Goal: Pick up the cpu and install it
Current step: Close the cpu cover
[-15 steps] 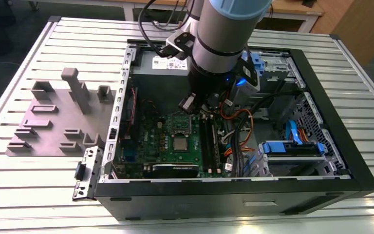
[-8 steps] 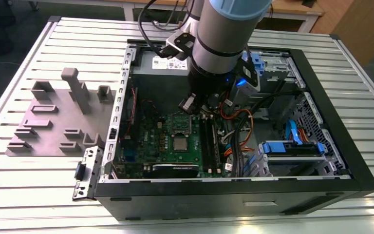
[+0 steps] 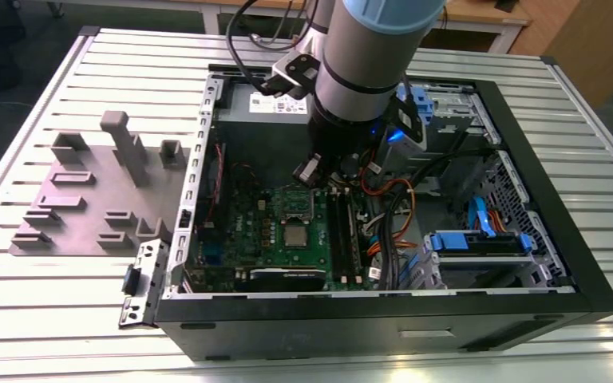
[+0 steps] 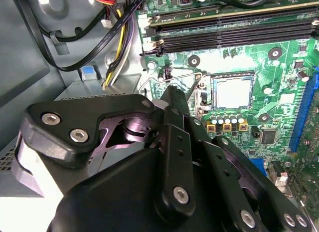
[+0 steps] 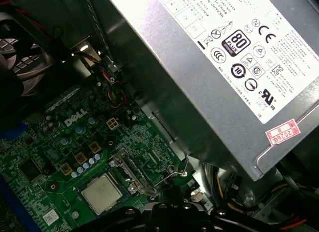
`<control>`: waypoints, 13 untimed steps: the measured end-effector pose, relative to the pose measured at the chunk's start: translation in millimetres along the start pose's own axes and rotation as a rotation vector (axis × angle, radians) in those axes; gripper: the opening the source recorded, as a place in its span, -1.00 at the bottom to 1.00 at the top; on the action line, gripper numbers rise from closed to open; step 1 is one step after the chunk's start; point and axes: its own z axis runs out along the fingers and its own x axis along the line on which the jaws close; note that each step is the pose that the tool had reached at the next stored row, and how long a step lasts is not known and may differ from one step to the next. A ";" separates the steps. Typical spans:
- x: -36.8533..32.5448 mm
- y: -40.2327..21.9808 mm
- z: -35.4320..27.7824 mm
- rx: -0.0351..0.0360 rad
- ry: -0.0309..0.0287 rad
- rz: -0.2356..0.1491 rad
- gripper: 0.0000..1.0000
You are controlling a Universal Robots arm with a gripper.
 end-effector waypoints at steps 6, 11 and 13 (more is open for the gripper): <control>1.7 -0.7 -0.4 -0.0002 0.0006 -0.004 -0.79; 4.7 -2.4 -0.8 -0.0001 0.0005 -0.007 -0.79; 5.7 -3.1 -1.0 -0.0001 0.0005 -0.007 -0.79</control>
